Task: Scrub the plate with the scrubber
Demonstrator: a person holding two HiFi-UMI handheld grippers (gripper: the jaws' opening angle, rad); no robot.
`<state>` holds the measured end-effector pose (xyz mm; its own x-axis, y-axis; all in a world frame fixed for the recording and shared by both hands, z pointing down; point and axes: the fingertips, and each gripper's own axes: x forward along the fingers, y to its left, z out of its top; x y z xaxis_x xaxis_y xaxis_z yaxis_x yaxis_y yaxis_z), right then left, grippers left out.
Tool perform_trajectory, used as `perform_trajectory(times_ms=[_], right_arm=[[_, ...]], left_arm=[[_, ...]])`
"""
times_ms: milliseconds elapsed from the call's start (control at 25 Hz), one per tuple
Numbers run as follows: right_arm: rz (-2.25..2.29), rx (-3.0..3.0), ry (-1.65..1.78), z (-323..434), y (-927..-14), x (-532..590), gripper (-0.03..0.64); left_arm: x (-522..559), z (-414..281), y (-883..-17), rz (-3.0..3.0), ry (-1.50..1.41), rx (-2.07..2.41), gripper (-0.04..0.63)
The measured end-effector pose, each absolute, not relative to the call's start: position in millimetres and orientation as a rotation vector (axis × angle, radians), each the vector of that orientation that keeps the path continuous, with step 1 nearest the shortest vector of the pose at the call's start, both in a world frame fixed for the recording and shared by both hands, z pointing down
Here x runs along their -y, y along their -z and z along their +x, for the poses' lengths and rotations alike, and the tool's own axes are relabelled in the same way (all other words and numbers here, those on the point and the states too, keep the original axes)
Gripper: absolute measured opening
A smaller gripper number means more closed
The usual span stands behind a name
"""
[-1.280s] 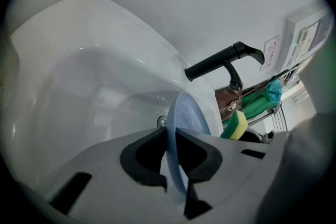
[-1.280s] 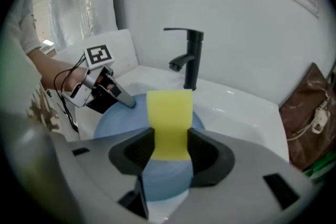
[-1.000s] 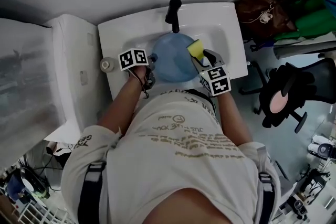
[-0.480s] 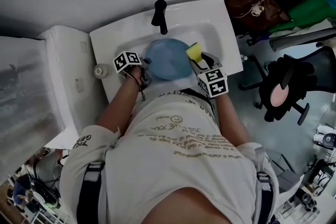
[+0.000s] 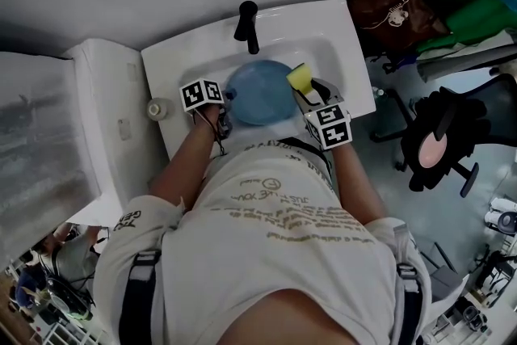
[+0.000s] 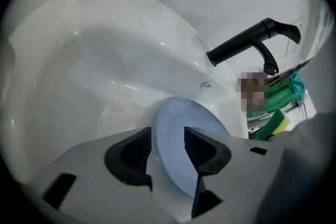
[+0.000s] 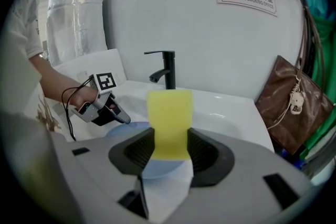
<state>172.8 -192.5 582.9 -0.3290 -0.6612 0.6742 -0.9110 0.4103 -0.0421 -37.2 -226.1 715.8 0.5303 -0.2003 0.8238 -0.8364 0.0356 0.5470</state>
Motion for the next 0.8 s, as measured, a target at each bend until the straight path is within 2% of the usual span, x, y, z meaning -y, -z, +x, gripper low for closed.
perform_trajectory(times_ms=[160,280,360,800], right_arm=[[1.347,2.115,-0.525,169,-576,200,0.202],[1.407,2.145,-0.496,166,-562,209,0.202],[1.46,2.185,-0.486,162,-546,219,0.202],[1.825,2.427,-0.154,160,-415,263,0.202]], left_arm=[[253,-47,-686,1.739,-0.688,1.08,0.184],[270,-52,-656,1.939,-0.688,1.195,0.051],[281,-52,-634,2.061,-0.666,1.259,0.033],[302,-34,-483,2.474,-0.422,1.488,0.022]])
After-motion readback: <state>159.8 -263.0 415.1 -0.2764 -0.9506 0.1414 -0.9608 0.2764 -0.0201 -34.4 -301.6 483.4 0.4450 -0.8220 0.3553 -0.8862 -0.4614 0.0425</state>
